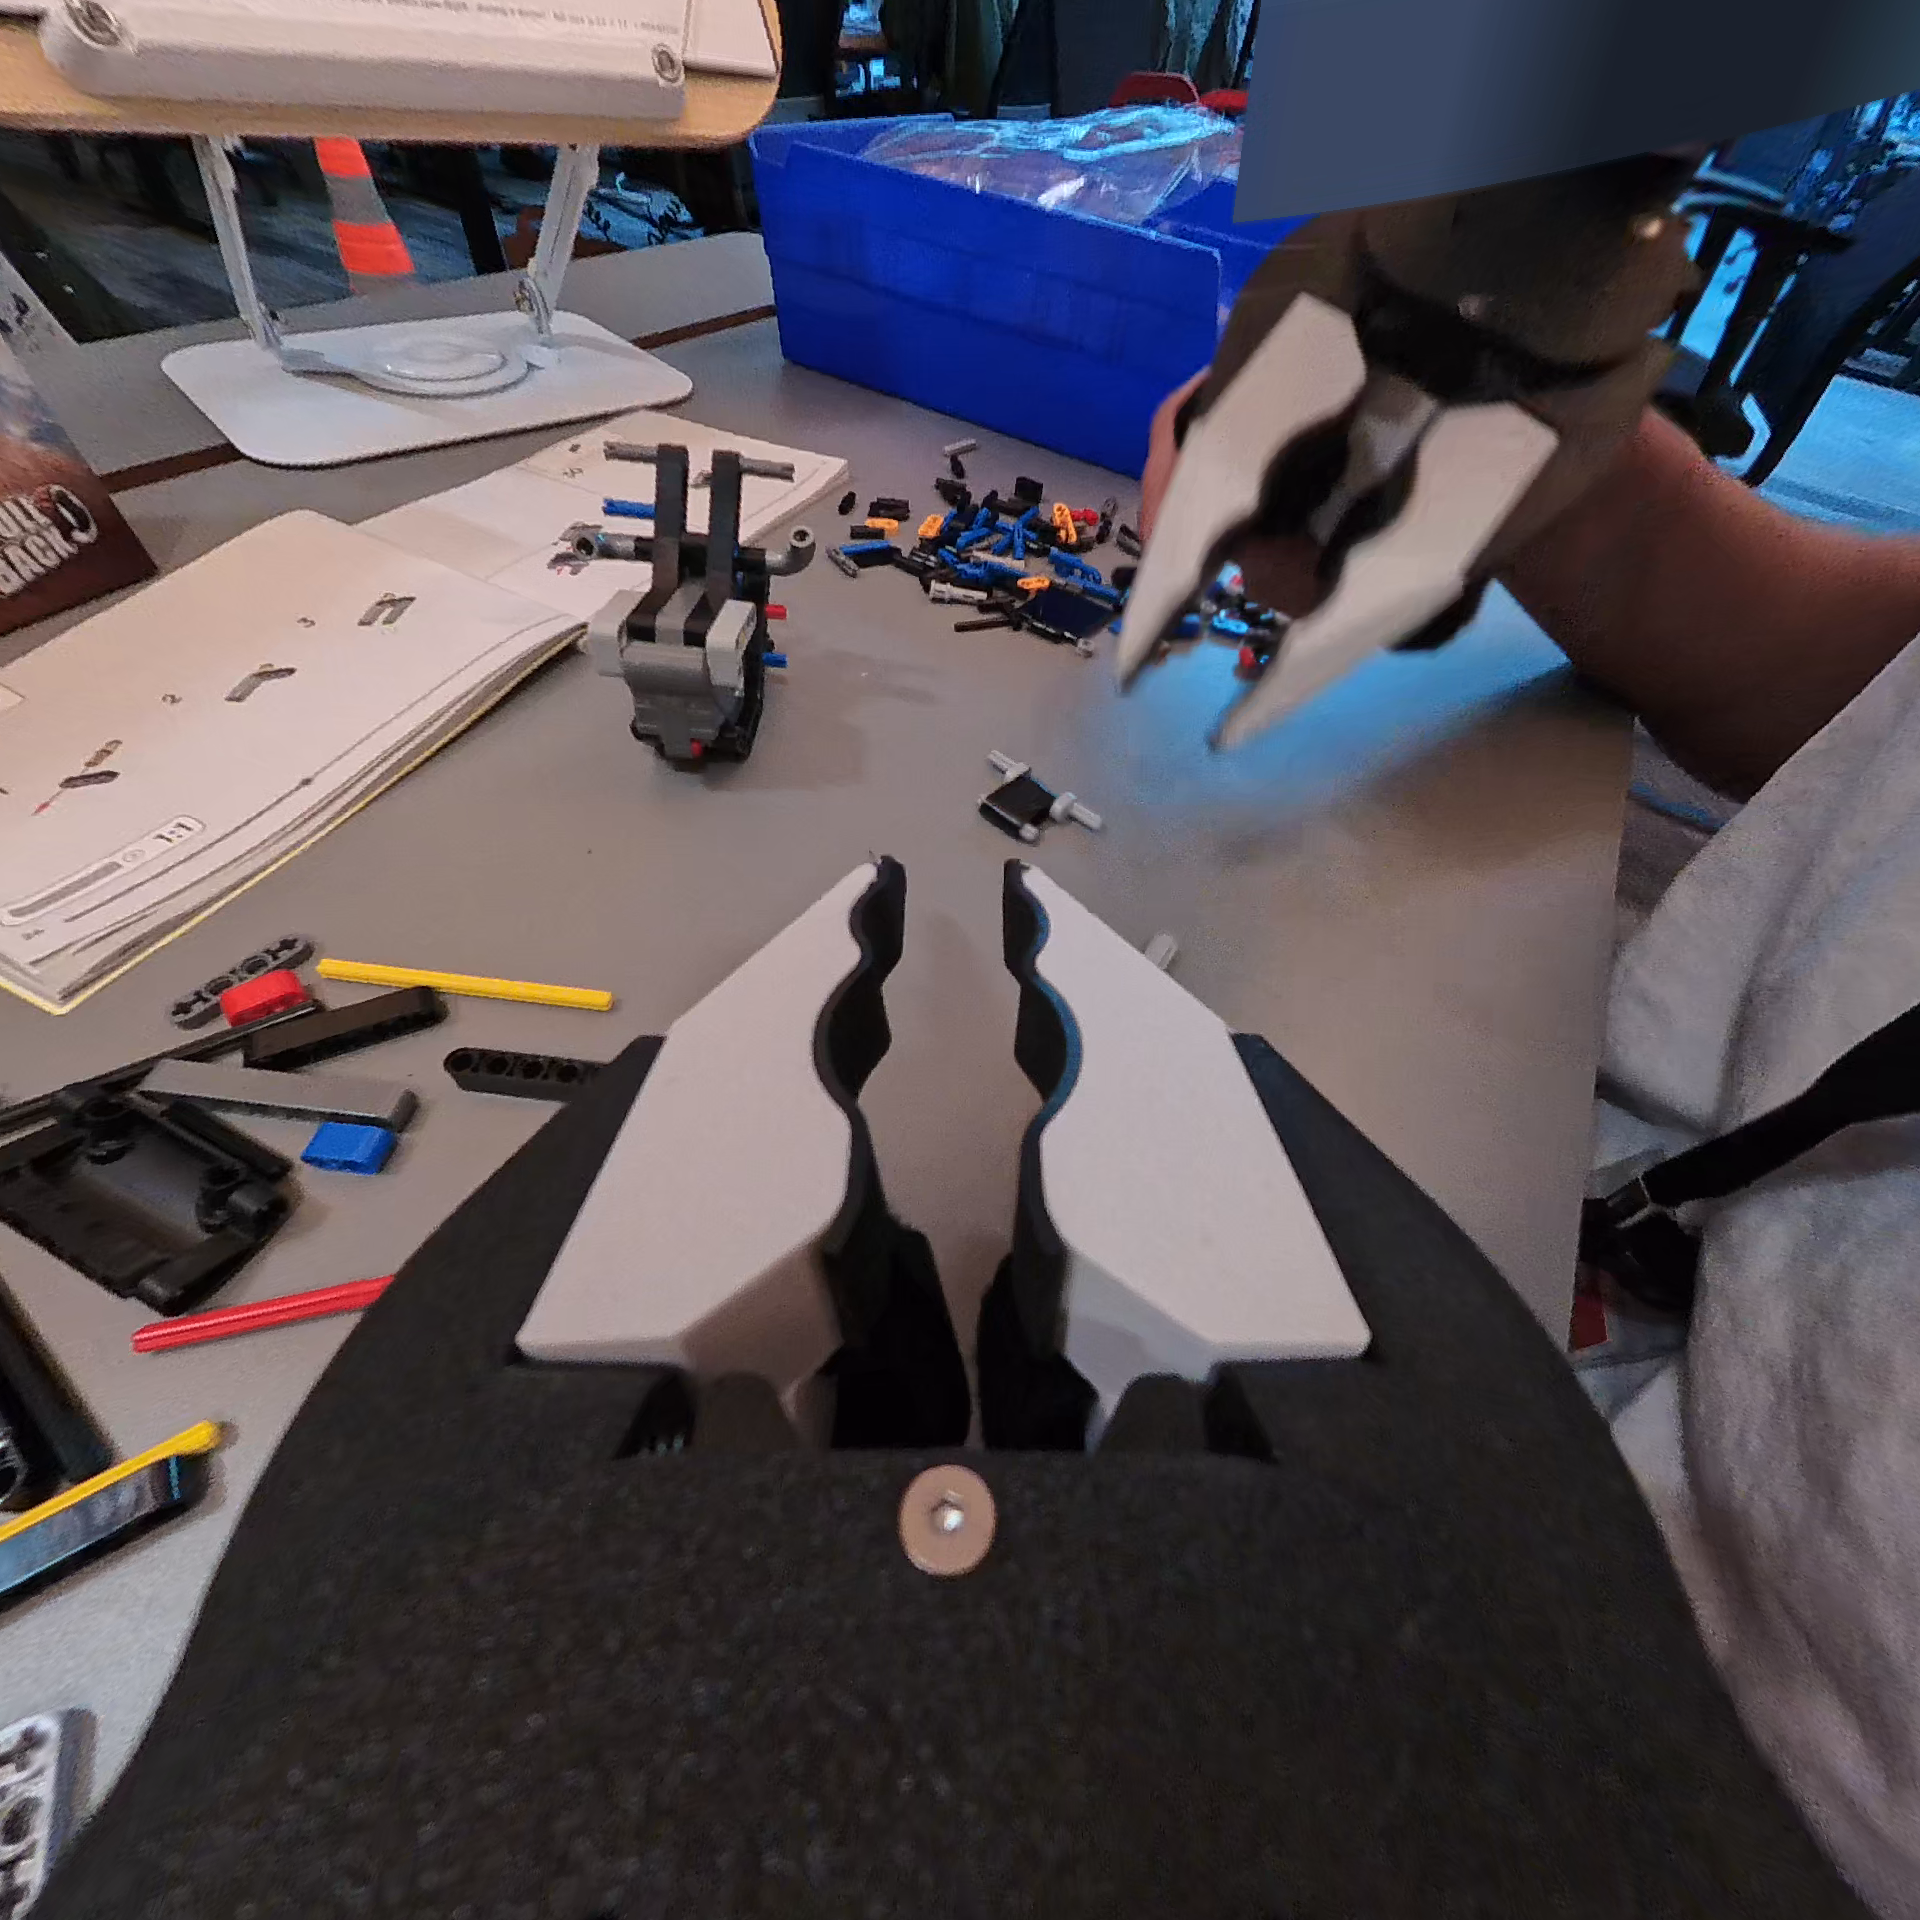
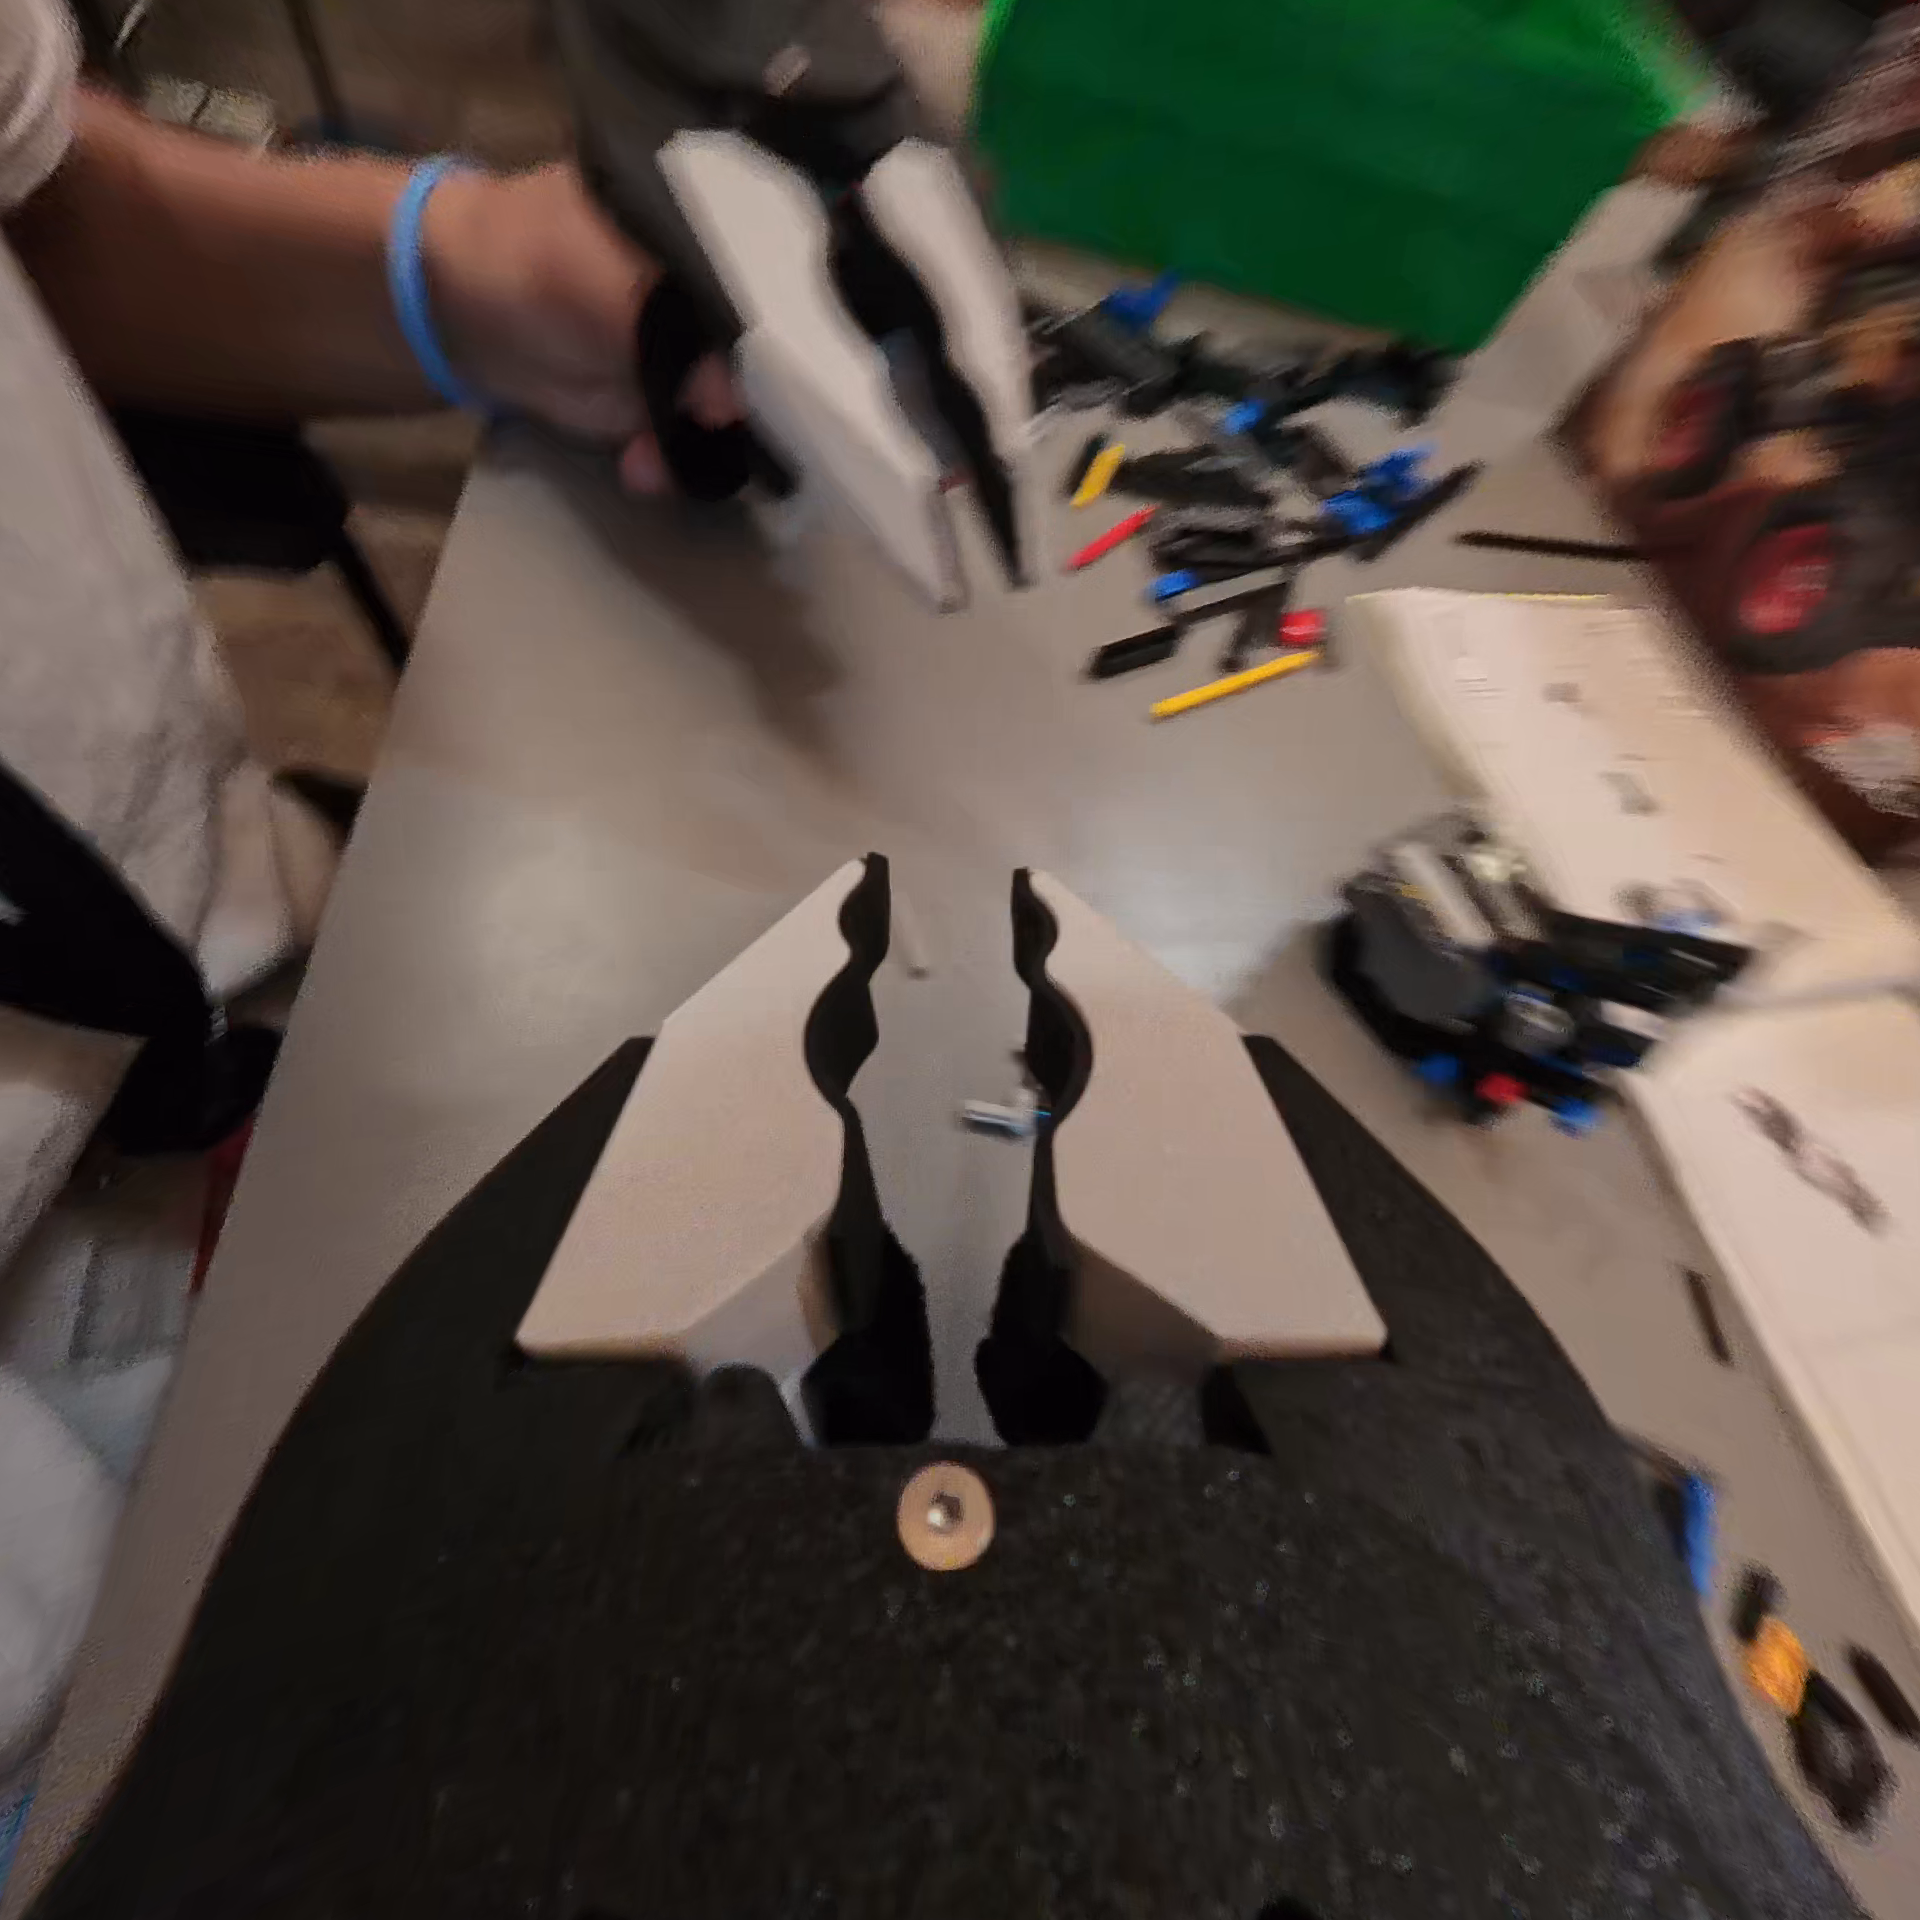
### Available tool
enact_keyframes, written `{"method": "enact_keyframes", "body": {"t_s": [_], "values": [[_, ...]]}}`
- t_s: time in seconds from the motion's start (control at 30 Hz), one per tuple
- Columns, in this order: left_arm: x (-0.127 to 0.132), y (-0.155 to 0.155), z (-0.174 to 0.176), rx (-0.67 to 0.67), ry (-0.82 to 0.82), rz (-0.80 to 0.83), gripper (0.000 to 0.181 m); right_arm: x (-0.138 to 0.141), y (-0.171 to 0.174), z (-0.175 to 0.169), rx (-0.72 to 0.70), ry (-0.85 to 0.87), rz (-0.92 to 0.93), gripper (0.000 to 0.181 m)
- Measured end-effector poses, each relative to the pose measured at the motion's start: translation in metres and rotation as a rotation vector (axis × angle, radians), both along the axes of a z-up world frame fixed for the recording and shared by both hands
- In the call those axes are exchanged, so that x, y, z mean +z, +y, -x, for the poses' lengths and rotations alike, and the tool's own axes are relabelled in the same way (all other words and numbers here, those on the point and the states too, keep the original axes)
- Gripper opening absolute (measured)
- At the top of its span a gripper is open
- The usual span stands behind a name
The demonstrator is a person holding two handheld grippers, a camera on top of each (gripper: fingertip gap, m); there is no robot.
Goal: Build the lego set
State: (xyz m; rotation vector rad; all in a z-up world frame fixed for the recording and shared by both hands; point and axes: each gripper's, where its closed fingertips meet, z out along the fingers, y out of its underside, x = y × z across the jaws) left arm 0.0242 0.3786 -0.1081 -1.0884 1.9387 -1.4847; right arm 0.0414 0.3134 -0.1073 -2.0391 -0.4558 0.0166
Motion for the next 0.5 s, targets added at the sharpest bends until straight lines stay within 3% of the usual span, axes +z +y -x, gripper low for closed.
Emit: {"method": "enact_keyframes", "body": {"t_s": [0.03,0.17,0.27,0.5], "values": [[0.003,0.001,0.001,0.007,-0.021,0.009,0.017,0.015,-0.004,-0.016,-0.062,0.032,-0.063,0.022],[0.016,0.02,0.002,0.117,-0.076,0.079,0.015,0.063,-0.034,-0.066,-0.287,0.277,-0.291,0.031],[0.014,0.035,0.005,0.215,-0.043,0.102,0.015,0.06,-0.059,-0.083,-0.391,0.325,-0.365,0.034],[0.005,0.06,0.037,0.398,-0.011,0.036,0.015,0.037,-0.093,-0.08,-0.505,0.283,-0.403,0.032]]}}
